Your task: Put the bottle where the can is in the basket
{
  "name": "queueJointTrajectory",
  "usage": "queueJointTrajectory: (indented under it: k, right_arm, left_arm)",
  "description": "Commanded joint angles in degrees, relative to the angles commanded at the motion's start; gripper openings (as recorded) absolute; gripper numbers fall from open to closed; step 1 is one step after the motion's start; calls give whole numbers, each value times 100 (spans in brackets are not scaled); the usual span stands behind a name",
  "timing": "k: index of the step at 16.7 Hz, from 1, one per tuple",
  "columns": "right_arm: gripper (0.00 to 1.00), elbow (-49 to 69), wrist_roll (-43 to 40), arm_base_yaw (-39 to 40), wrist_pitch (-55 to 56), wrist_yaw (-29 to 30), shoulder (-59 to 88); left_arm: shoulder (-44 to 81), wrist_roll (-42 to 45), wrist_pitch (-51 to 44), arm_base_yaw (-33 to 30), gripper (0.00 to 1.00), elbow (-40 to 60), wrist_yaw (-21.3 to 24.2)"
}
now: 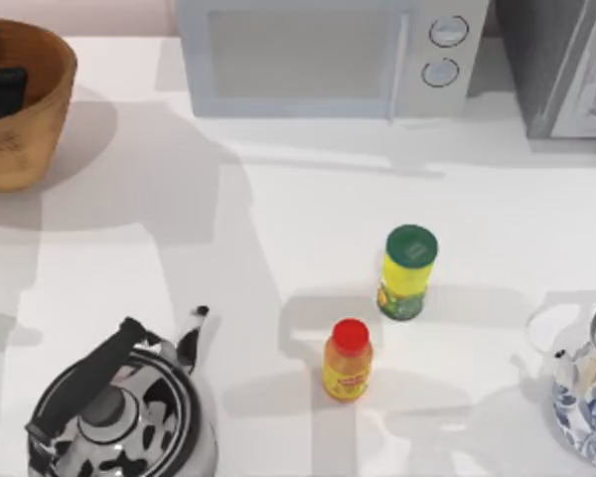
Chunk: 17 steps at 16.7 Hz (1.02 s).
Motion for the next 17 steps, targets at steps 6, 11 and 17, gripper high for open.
queueJointTrajectory:
  k: [6,11,17]
  right_arm:
    - [100,0,0,0,0,0,0]
    - [100,0,0,0,0,0,0]
    - [100,0,0,0,0,0,0]
  left_arm:
    - [0,0,0,0,47,0,0]
    - [0,0,0,0,10,0,0]
    - [0,0,0,0,0,0,0]
